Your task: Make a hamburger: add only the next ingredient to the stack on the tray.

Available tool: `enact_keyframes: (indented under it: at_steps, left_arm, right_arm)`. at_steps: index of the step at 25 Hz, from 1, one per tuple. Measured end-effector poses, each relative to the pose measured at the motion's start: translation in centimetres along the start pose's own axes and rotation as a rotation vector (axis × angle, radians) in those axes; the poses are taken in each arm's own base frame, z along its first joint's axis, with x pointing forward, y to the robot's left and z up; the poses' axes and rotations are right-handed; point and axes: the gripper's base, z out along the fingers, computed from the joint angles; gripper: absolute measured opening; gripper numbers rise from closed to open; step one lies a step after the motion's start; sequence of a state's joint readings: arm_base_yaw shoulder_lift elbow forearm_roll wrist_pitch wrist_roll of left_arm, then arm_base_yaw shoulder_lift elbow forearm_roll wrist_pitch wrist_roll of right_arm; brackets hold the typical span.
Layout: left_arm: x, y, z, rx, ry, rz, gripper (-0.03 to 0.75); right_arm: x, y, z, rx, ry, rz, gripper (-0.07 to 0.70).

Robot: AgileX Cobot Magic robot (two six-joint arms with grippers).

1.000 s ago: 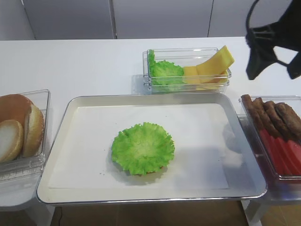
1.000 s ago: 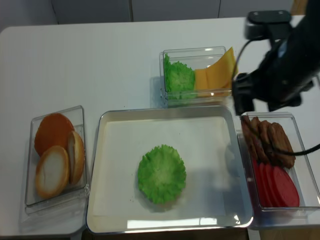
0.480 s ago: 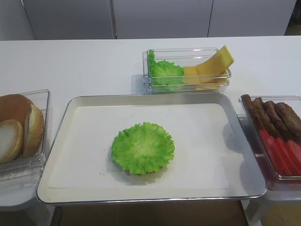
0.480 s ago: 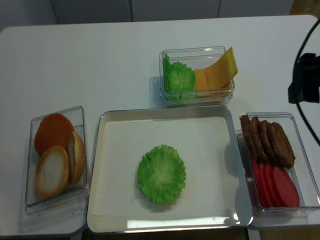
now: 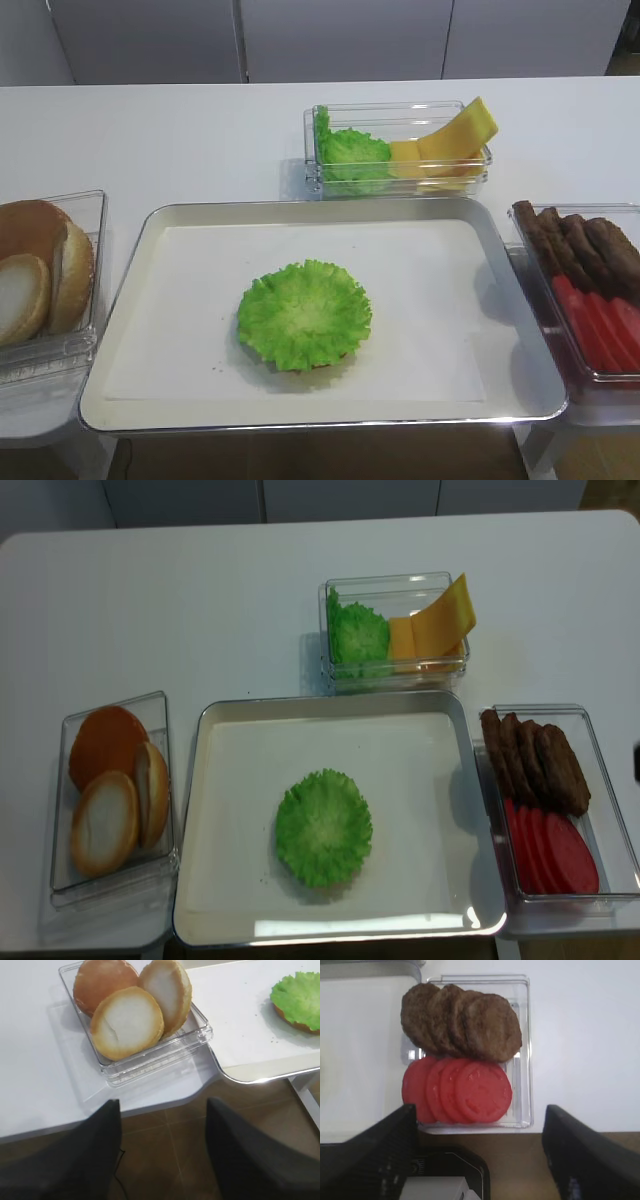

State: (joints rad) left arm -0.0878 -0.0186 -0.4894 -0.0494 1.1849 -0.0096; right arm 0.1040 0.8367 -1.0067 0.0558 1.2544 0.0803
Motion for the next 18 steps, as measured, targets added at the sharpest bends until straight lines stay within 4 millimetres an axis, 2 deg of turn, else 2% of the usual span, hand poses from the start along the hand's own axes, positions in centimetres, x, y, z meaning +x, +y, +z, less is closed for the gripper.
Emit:
enact_keyframes:
  at_steps: [7,11,14,18]
  left_arm:
    - [0.0,0.0,0.0,0.0,0.0,0.0,0.402]
    - [0.0,0.0,0.0,0.0,0.0,0.0,0.402]
    - [0.0,0.0,0.0,0.0,0.0,0.0,0.402]
    - [0.0,0.0,0.0,0.0,0.0,0.0,0.402]
  right_arm:
    - [8.4,-0.7,-1.0,-0.013,-0.109,-0.018,0.595]
    - [12.5,-1.0,-0.9,-0.036,-0.198,-0.027,0.594]
    - [14.6,-1.1,-1.1,-0.045,-0.272,-0.047,0.593]
    - [16.2,-1.3,-1.5,-0.046,-0.354,-0.083,0.593]
